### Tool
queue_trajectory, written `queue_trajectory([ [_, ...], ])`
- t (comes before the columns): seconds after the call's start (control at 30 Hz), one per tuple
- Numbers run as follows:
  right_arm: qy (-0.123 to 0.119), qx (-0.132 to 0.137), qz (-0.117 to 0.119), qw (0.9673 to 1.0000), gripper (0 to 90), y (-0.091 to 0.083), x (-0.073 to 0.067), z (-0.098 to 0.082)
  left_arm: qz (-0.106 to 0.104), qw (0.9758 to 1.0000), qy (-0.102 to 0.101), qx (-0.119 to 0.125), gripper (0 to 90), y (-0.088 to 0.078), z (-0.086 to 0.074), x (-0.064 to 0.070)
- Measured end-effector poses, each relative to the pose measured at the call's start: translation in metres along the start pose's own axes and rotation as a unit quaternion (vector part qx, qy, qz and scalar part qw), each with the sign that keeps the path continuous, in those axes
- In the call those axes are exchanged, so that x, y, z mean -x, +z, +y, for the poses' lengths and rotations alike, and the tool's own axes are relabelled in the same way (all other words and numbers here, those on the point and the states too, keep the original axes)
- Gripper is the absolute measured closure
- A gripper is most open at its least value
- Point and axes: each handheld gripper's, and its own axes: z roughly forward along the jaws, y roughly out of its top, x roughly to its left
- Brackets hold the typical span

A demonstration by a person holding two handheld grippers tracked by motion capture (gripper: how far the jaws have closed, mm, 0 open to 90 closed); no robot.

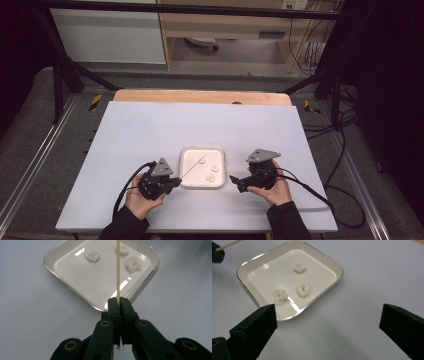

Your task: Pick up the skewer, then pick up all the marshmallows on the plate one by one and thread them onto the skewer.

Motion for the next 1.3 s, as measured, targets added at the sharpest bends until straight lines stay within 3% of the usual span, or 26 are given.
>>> queue_trajectory([
  [0.4, 0.021, 0.01, 0.002, 0.9997, 5.6, 0.032, -0.011, 0.022, -0.004, 0.9997, -0.01, 0.02, 88.5, -0.003, -0.006, -0.001],
  [0.53, 0.022, 0.007, 0.015, 0.9996, 8.8, 0.042, -0.012, 0.024, -0.009, 0.9996, -0.016, 0.022, 88.5, -0.003, -0.007, -0.002],
  [0.83, 0.015, -0.008, 0.049, 0.9987, 26.3, 0.067, -0.015, 0.025, -0.01, 0.9994, -0.017, 0.028, 88.5, -0.003, -0.008, -0.001],
  [1.13, 0.0, -0.032, 0.037, 0.9988, 45.8, 0.076, -0.015, 0.022, -0.01, 0.9993, -0.017, 0.032, 88.5, -0.001, -0.008, 0.0],
  [1.3, 0.0, -0.042, 0.043, 0.9982, 53.9, 0.079, -0.015, 0.02, -0.009, 0.9993, -0.017, 0.033, 88.5, -0.001, -0.007, 0.0],
])
